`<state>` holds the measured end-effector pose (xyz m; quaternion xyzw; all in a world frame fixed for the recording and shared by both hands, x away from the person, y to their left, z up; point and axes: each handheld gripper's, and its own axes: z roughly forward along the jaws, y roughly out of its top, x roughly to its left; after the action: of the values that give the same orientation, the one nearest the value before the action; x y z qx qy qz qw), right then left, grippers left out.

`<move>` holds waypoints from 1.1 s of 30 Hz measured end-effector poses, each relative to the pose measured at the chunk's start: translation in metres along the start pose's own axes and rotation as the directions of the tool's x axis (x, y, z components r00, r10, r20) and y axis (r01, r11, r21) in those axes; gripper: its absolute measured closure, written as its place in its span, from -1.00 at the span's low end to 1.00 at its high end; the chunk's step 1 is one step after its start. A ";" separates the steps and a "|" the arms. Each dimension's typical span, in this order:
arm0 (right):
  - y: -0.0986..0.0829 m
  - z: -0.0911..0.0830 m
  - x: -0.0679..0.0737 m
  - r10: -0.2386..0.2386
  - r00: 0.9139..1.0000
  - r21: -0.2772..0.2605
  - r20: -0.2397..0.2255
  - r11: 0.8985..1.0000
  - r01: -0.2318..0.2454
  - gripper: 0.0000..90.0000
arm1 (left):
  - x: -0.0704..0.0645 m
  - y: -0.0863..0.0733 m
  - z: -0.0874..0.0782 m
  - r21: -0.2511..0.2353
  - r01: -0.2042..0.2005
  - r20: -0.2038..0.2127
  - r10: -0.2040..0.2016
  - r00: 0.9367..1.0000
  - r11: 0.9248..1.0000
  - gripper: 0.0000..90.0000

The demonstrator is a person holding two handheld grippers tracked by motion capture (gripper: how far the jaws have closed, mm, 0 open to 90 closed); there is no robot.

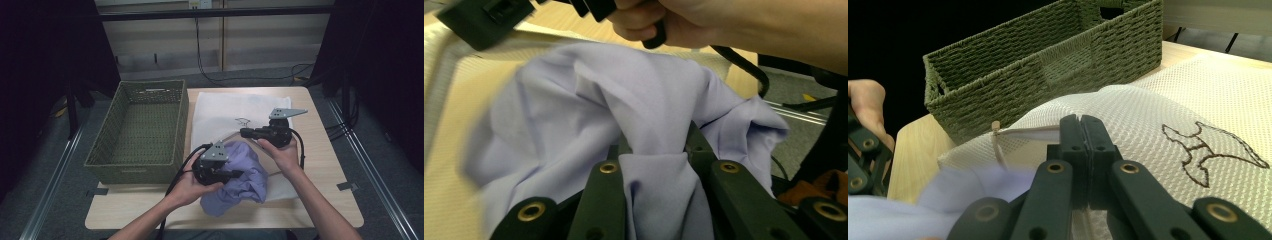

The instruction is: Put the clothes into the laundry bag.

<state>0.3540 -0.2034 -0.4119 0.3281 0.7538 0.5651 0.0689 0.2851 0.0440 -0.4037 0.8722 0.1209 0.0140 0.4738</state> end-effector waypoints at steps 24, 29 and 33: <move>0.000 -0.001 0.002 -0.004 1.000 0.006 -0.003 1.000 0.004 1.00 | 0.045 -0.014 0.031 0.056 0.100 -0.145 -0.091 0.985 0.993 0.69; -0.001 0.000 0.003 -0.004 1.000 0.012 -0.004 1.000 0.004 1.00 | 0.044 -0.024 0.040 0.088 0.105 -0.142 -0.091 0.986 0.991 0.67; -0.002 0.001 0.003 -0.007 1.000 0.014 -0.004 1.000 0.007 1.00 | 0.040 -0.028 0.045 0.116 0.091 -0.149 -0.073 0.986 0.989 0.62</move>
<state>0.3512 -0.2014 -0.4126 0.3247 0.7592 0.5601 0.0670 0.3248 0.0303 -0.4553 0.8906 0.1914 0.0502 0.4096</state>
